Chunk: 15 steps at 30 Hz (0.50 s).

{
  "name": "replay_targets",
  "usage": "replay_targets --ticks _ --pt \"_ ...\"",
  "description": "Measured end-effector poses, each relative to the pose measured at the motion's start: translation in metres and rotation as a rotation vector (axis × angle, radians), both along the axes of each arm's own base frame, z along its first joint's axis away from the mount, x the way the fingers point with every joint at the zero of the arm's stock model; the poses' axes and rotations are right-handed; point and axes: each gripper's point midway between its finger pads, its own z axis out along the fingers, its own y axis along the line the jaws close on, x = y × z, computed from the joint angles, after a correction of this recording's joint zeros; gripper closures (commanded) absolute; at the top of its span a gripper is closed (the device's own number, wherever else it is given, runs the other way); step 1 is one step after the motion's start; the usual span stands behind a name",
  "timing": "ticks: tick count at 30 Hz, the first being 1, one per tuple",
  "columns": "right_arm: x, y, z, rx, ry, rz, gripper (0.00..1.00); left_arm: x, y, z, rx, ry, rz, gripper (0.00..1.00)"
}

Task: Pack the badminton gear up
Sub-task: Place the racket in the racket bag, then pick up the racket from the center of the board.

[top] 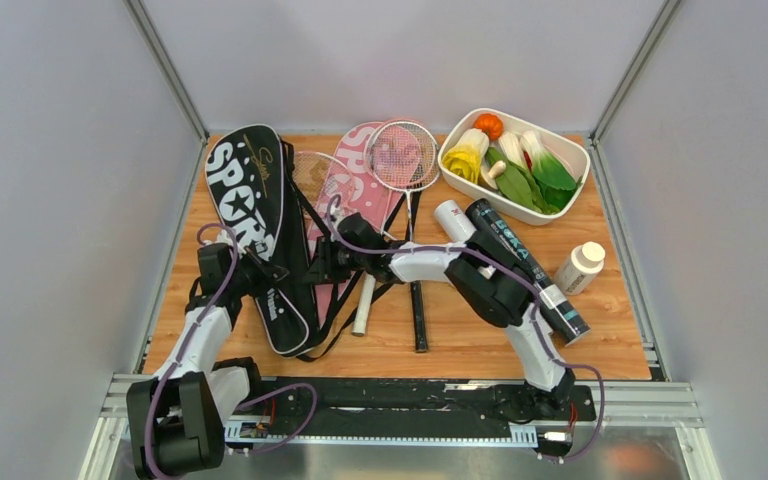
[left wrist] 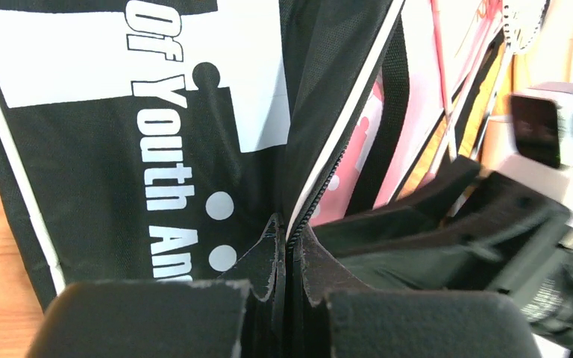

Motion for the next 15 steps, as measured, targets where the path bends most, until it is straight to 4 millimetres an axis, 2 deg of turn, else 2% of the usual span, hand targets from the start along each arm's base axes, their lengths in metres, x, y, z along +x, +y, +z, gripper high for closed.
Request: replay_targets --ticks 3,8,10,12,14,15 --pt "0.009 -0.031 0.022 -0.05 -0.048 -0.016 0.48 -0.001 0.003 0.0 0.037 0.009 -0.008 1.0" --pt "0.045 -0.096 0.087 -0.084 -0.213 -0.115 0.41 -0.001 0.008 -0.002 0.08 0.014 -0.012 1.0" --pt "0.057 -0.124 0.104 -0.124 -0.27 -0.176 0.38 -0.001 0.008 -0.002 0.084 0.015 -0.015 1.0" --pt "0.057 -0.149 0.108 -0.188 -0.303 -0.222 0.35 -0.001 0.009 -0.002 0.086 0.014 -0.015 1.0" --pt "0.044 -0.172 0.097 -0.264 -0.307 -0.239 0.31 -0.001 0.009 -0.001 0.088 0.016 -0.016 1.0" --pt "0.032 -0.186 0.086 -0.313 -0.297 -0.24 0.3 -0.001 0.009 -0.001 0.09 0.016 -0.016 1.0"
